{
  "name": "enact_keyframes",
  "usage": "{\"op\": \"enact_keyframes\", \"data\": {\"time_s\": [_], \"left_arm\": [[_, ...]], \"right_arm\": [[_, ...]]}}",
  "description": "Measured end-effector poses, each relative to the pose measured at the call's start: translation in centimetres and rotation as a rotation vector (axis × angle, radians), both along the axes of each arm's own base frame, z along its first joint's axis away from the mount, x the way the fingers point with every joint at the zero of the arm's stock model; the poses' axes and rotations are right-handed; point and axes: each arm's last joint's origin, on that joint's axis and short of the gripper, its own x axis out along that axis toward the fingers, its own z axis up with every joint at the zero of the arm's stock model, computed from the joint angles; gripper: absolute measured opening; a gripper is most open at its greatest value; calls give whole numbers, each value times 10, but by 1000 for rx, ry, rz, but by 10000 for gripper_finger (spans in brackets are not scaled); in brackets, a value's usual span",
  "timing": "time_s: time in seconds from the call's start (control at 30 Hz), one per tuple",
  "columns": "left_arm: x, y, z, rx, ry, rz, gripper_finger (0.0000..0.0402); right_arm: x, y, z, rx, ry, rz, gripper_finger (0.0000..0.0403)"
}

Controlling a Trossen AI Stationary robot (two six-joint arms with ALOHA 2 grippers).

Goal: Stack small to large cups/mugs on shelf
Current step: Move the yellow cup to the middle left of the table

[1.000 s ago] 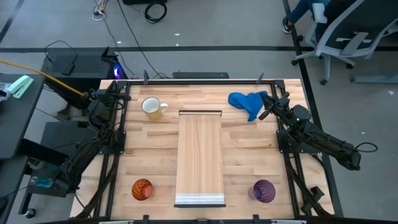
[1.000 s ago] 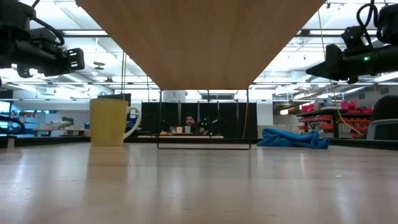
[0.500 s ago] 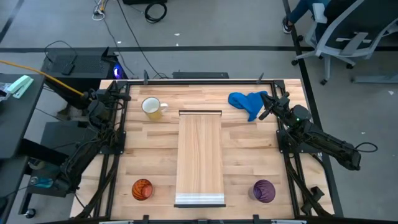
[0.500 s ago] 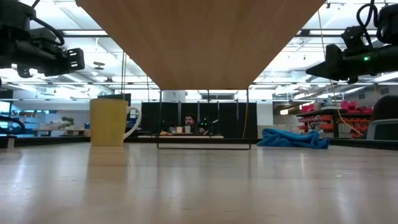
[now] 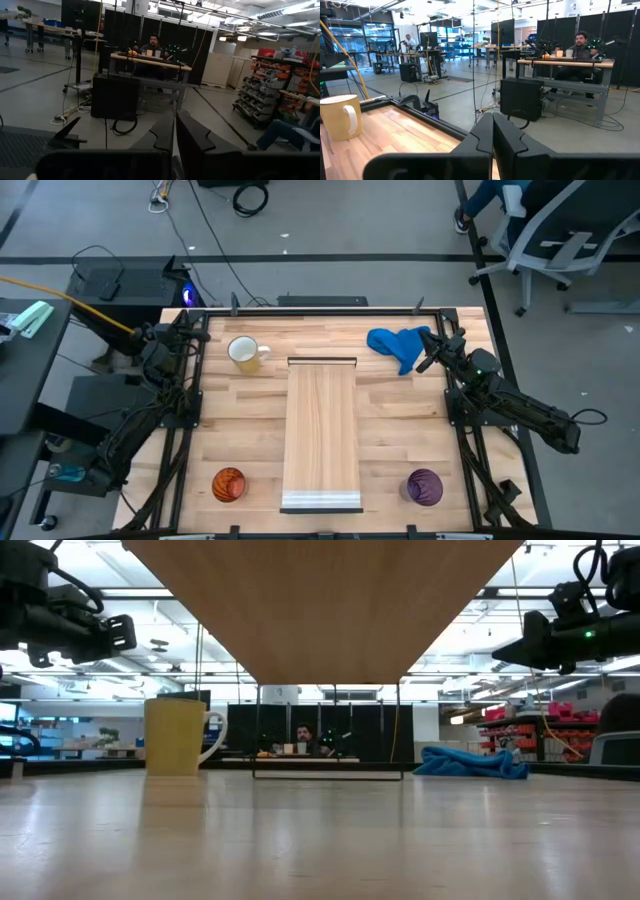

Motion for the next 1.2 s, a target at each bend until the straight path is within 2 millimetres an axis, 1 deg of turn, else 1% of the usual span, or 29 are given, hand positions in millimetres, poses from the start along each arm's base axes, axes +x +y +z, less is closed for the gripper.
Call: {"op": "enact_keyframes", "data": {"time_s": [0.23,0.4,0.5,0.63,0.73,0.83,0.93,1.0,1.1,1.2], "left_arm": [[0,0,0,-6,-162,-17,33],[0,0,0,-6,-205,-36,31],[2,0,2,6,-224,-104,25],[6,-2,9,67,-232,-254,19],[8,-5,15,122,-236,-355,16],[8,-6,21,168,-292,-406,17],[7,-9,29,242,-338,-437,20],[6,-11,32,281,-346,-450,20],[7,-11,32,284,-338,-458,17],[7,-11,32,301,-268,-439,13]], "right_arm": [[0,0,0,4,-5,1,10],[0,0,0,6,-8,1,10],[0,0,1,2,-14,1,10],[0,0,3,-10,-37,2,10],[-1,0,6,17,-110,10,10],[-1,1,8,54,-187,21,10],[-1,1,10,54,-198,22,10],[-2,1,13,49,-206,23,10],[-2,1,14,48,-208,23,10],[-2,1,13,53,-198,22,10]]}}
